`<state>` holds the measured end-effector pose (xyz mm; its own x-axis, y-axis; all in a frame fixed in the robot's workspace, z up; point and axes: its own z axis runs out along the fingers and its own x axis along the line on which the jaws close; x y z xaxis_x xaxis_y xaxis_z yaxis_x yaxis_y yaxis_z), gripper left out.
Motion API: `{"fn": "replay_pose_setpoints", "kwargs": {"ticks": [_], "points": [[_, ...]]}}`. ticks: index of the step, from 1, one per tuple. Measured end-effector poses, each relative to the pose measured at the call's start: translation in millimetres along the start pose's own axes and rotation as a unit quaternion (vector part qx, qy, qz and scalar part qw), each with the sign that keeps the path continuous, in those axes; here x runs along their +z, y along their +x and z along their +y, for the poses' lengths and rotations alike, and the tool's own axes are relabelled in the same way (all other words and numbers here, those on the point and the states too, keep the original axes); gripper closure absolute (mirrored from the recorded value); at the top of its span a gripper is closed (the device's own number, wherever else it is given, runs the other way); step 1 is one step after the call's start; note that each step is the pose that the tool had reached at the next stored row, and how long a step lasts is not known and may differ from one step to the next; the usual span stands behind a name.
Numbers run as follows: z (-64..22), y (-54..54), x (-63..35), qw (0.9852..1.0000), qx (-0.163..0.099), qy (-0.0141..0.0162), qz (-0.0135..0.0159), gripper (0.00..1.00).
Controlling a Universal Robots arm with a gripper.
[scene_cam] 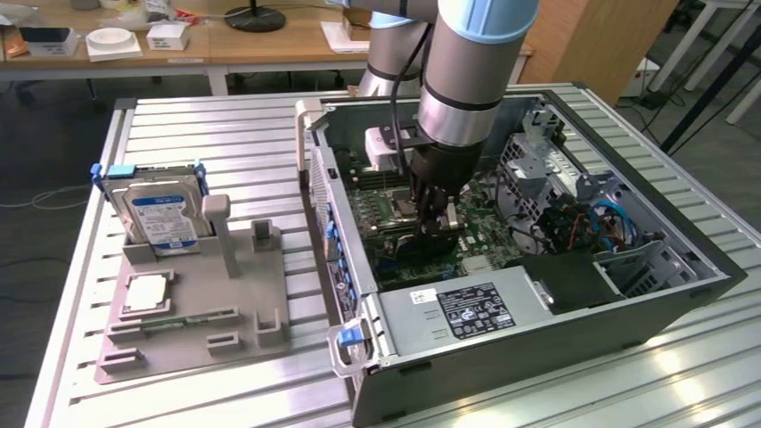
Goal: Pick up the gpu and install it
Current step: 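Press down on the gpu until it lock into place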
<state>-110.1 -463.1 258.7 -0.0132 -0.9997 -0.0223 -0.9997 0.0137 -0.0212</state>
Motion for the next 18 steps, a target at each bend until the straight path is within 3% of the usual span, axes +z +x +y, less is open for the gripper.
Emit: {"fn": "replay_pose_setpoints", "kwargs": {"ticks": [2,6,18], "points": [[-0.1,-0.2,-1.5,1.0000,0.000,0.0004,-0.0009,0.89],[-0.2,-0.2,-8.3,1.0000,0.000,0.0000,0.0001,0.89],[-0.1,0.0,-3.1,1.0000,0.000,0.0033,0.0001,0.89]]}}
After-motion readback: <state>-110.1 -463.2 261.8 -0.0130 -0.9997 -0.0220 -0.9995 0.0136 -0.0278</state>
